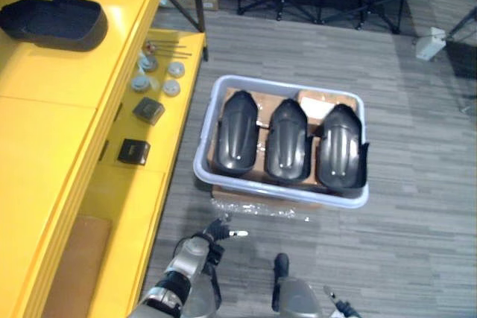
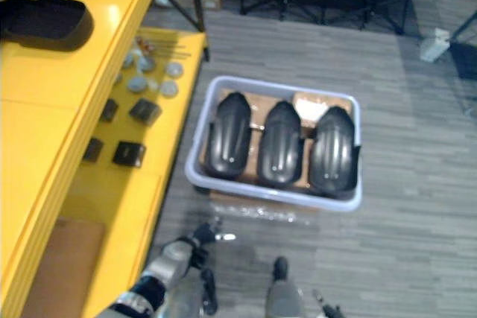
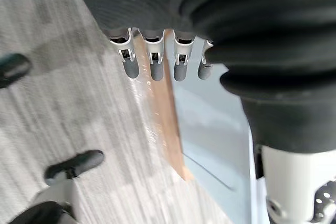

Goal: Walk over and take plastic housings, then place them on the shelf

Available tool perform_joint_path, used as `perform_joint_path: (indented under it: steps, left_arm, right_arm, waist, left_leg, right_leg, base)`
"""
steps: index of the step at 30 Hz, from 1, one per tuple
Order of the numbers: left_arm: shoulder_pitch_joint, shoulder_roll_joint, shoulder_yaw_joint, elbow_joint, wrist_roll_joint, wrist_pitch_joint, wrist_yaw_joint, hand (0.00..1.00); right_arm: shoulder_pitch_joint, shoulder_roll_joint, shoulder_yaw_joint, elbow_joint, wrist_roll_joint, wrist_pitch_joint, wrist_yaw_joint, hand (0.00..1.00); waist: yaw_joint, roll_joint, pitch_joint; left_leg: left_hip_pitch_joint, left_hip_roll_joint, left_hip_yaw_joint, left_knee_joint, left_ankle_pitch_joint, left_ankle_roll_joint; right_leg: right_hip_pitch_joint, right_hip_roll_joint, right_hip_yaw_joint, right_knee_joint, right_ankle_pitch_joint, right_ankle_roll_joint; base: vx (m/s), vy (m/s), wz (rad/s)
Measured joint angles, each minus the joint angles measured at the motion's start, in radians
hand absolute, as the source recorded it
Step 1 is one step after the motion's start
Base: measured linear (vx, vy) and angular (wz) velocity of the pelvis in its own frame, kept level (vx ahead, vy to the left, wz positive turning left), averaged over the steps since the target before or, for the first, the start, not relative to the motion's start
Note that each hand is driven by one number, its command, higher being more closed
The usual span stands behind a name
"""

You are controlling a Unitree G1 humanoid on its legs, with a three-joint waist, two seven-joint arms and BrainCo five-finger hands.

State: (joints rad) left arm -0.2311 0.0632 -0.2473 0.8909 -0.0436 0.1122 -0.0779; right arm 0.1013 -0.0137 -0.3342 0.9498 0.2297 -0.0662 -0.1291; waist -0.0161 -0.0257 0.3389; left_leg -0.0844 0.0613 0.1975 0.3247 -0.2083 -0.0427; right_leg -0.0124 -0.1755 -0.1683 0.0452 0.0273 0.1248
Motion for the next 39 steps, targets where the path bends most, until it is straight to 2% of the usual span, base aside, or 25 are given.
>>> perform_joint_path:
  steps: [1, 2, 3, 5, 6, 7, 9, 12, 13, 14, 16, 18, 20, 22, 23, 24, 26, 29, 32, 34, 38, 39]
  left_arm:
    - [0.012, 0.005, 0.001, 0.013, -0.004, 0.000, 0.013, 0.00]
    - [0.035, 0.012, 0.007, 0.032, -0.008, -0.001, 0.030, 0.00]
    - [0.048, 0.015, 0.011, 0.042, -0.008, -0.001, 0.036, 0.00]
    - [0.102, 0.041, 0.011, 0.074, 0.005, -0.007, 0.054, 0.00]
    - [0.115, 0.047, 0.011, 0.079, 0.011, -0.010, 0.058, 0.00]
    - [0.120, 0.059, 0.016, 0.076, 0.017, -0.022, 0.064, 0.00]
    - [0.121, 0.080, 0.030, 0.078, 0.021, -0.048, 0.072, 0.00]
    - [0.119, 0.092, 0.041, 0.069, 0.022, -0.074, 0.073, 0.00]
    - [0.119, 0.093, 0.046, 0.068, 0.026, -0.085, 0.071, 0.00]
    - [0.120, 0.097, 0.048, 0.068, 0.037, -0.088, 0.067, 0.00]
    - [0.120, 0.107, 0.049, 0.068, 0.063, -0.088, 0.055, 0.00]
    - [0.123, 0.119, 0.048, 0.070, 0.065, -0.088, 0.051, 0.00]
    - [0.125, 0.125, 0.053, 0.071, 0.066, -0.089, 0.043, 0.00]
    - [0.132, 0.122, 0.083, 0.068, 0.091, -0.096, 0.031, 0.00]
    - [0.136, 0.122, 0.090, 0.068, 0.094, -0.104, 0.030, 0.00]
    - [0.148, 0.124, 0.108, 0.066, 0.094, -0.123, 0.027, 0.00]
    - [0.169, 0.128, 0.133, 0.052, 0.101, -0.143, 0.026, 0.00]
    - [0.206, 0.137, 0.172, 0.028, 0.101, -0.169, 0.026, 0.00]
    - [0.226, 0.160, 0.208, 0.017, 0.101, -0.172, 0.027, 0.00]
    - [0.233, 0.188, 0.230, 0.012, 0.101, -0.174, 0.029, 0.00]
    - [0.230, 0.207, 0.276, -0.001, 0.097, -0.174, 0.040, 0.00]
    - [0.210, 0.202, 0.313, -0.050, 0.040, -0.206, 0.075, 0.00]
  right_arm:
    - [-0.009, -0.015, 0.036, -0.001, -0.047, -0.033, 0.001, 0.00]
    - [-0.022, -0.040, 0.111, -0.008, -0.124, -0.087, 0.005, 0.00]
    - [-0.034, -0.055, 0.159, -0.031, -0.159, -0.115, 0.016, 0.00]
    - [-0.056, -0.121, 0.400, -0.184, -0.284, -0.212, 0.095, 0.00]
    - [-0.072, -0.140, 0.458, -0.231, -0.298, -0.223, 0.135, 0.00]
    - [-0.110, -0.172, 0.563, -0.310, -0.325, -0.252, 0.198, 0.00]
    - [-0.202, -0.197, 0.710, -0.387, -0.364, -0.301, 0.296, 0.00]
    - [-0.326, -0.206, 0.849, -0.469, -0.345, -0.318, 0.407, 0.00]
    - [-0.367, -0.208, 0.888, -0.522, -0.285, -0.319, 0.464, 0.00]
    - [-0.401, -0.211, 0.908, -0.594, -0.217, -0.313, 0.503, 0.00]
    - [-0.455, -0.222, 0.905, -0.713, -0.106, -0.287, 0.522, 0.00]
    - [-0.519, -0.224, 0.876, -0.791, -0.026, -0.251, 0.486, 0.00]
    - [-0.555, -0.224, 0.781, -0.860, 0.028, -0.200, 0.384, 0.00]
    - [-0.558, -0.224, 0.653, -0.889, 0.055, -0.160, 0.260, 0.00]
    - [-0.554, -0.225, 0.617, -0.897, 0.054, -0.151, 0.224, 0.00]
    - [-0.544, -0.232, 0.550, -0.907, 0.052, -0.143, 0.156, 0.00]
    - [-0.471, -0.284, 0.422, -0.940, 0.051, -0.120, 0.045, 0.00]
    - [-0.377, -0.321, 0.264, -0.941, 0.054, -0.108, -0.056, 0.00]
    - [-0.330, -0.331, 0.169, -0.939, 0.072, -0.110, -0.120, 0.00]
    - [-0.293, -0.331, 0.111, -0.926, 0.082, -0.112, -0.192, 0.00]
    - [-0.283, -0.331, 0.051, -0.854, 0.127, -0.112, -0.309, 0.00]
    - [-0.324, -0.344, -0.008, -0.650, 0.208, -0.111, -0.335, 0.00]
  waist:
    - [0.001, 0.002, 0.001]
    - [0.002, 0.006, 0.000]
    - [0.003, 0.008, -0.001]
    - [0.011, 0.011, -0.002]
    - [0.016, 0.011, -0.002]
    - [0.028, 0.012, -0.003]
    - [0.063, 0.010, -0.004]
    - [0.111, -0.008, -0.007]
    - [0.128, -0.020, -0.013]
    - [0.133, -0.031, -0.019]
    - [0.132, -0.047, -0.028]
    - [0.133, -0.064, -0.039]
    - [0.133, -0.079, -0.049]
    - [0.131, -0.082, -0.050]
    - [0.128, -0.082, -0.050]
    - [0.113, -0.082, -0.050]
    - [0.099, -0.082, -0.050]
    - [0.080, -0.081, -0.050]
    - [0.054, -0.090, -0.043]
    - [0.048, -0.109, -0.017]
    - [0.054, -0.146, 0.067]
    - [0.061, -0.142, 0.155]
  left_leg:
    - [0.004, -0.005, -0.004, -0.005, 0.004, 0.003]
    - [0.009, -0.010, -0.027, -0.008, 0.008, 0.001]
    - [0.012, -0.013, -0.035, -0.010, 0.011, 0.001]
    - [0.011, -0.020, -0.057, -0.016, 0.021, 0.002]
    - [0.010, -0.021, -0.062, -0.019, 0.022, 0.002]
    - [-0.003, -0.022, -0.089, -0.020, 0.023, 0.002]
    - [-0.017, -0.020, -0.126, -0.030, 0.024, 0.000]
    - [-0.024, -0.022, -0.164, -0.048, 0.037, -0.009]
    - [-0.023, -0.022, -0.169, -0.049, 0.042, -0.009]
    - [-0.023, -0.025, -0.178, -0.047, 0.043, -0.008]
    - [-0.024, -0.026, -0.191, -0.040, 0.044, -0.006]
    - [-0.022, -0.026, -0.192, -0.037, 0.044, -0.006]
    - [-0.022, -0.025, -0.191, -0.032, 0.045, -0.006]
    - [-0.023, -0.025, -0.189, -0.016, 0.042, -0.003]
    - [-0.023, -0.025, -0.188, -0.013, 0.041, -0.003]
    - [-0.024, -0.024, -0.187, -0.005, 0.038, -0.003]
    - [-0.023, -0.018, -0.176, 0.005, 0.030, -0.003]
    - [-0.042, 0.006, -0.151, 0.039, 0.005, -0.009]
    - [-0.079, 0.031, -0.132, 0.068, -0.009, -0.015]
    - [-0.108, 0.055, -0.120, 0.089, -0.018, -0.024]
    - [-0.167, 0.087, -0.113, 0.128, -0.027, -0.033]
    - [-0.217, 0.087, -0.135, 0.140, -0.028, -0.032]
  right_leg:
    - [0.011, -0.004, -0.008, -0.006, 0.000, 0.000]
    - [0.020, -0.006, -0.022, -0.008, 0.000, 0.000]
    - [0.025, -0.007, -0.025, -0.008, 0.000, 0.000]
    - [0.037, -0.011, -0.048, -0.012, 0.000, 0.000]
    - [0.037, -0.011, -0.054, -0.013, 0.000, 0.000]
    - [0.040, -0.009, -0.071, -0.018, 0.000, 0.000]
    - [0.046, -0.001, -0.108, -0.027, 0.000, 0.000]
    - [0.052, 0.004, -0.135, -0.033, 0.006, 0.001]
    - [0.058, 0.005, -0.138, -0.038, 0.012, -0.001]
    - [0.065, 0.005, -0.145, -0.041, 0.013, -0.001]
    - [0.077, 0.004, -0.160, -0.038, 0.012, -0.003]
    - [0.081, 0.004, -0.160, -0.036, 0.009, -0.008]
    - [0.082, 0.004, -0.161, -0.030, 0.007, -0.011]
    - [0.085, 0.004, -0.159, -0.020, 0.007, -0.012]
    - [0.085, 0.004, -0.158, -0.018, 0.007, -0.012]
    - [0.085, 0.004, -0.156, -0.016, 0.007, -0.012]
    - [0.082, 0.008, -0.141, -0.013, 0.007, -0.014]
    - [0.062, 0.026, -0.106, -0.008, 0.005, -0.020]
    - [0.018, 0.046, -0.078, -0.004, 0.010, -0.032]
    - [-0.009, 0.067, -0.061, -0.007, 0.018, -0.041]
    - [-0.064, 0.097, -0.044, -0.008, 0.034, -0.056]
    - [-0.104, 0.109, 0.006, -0.005, 0.039, -0.056]
  base:
    - [0.02, 0.002, 0.27]
    - [0.00, -0.004, 0.23]
    - [-0.01, -0.001, 0.27]
    - [-0.04, -0.007, 0.26]
    - [-0.08, -0.022, 0.33]
    - [-0.10, -0.031, 0.44]
    - [-0.11, -0.036, 0.54]
    - [-0.11, -0.026, 0.32]
    - [-0.14, -0.006, 0.11]
    - [-0.11, 0.007, 0.16]
    - [-0.11, 0.024, 0.18]
    - [-0.10, 0.031, 0.07]
    - [-0.08, 0.028, 0.05]
    - [-0.05, 0.038, 0.00]
    - [-0.05, 0.041, -0.03]
    - [-0.03, 0.039, -0.07]
    - [-0.02, 0.037, -0.15]
    - [-0.02, 0.020, -0.32]
    - [-0.03, -0.006, -0.35]
    - [-0.02, -0.032, -0.31]
    - [-0.03, -0.019, -0.16]
    - [0.00, 0.000, 0.00]
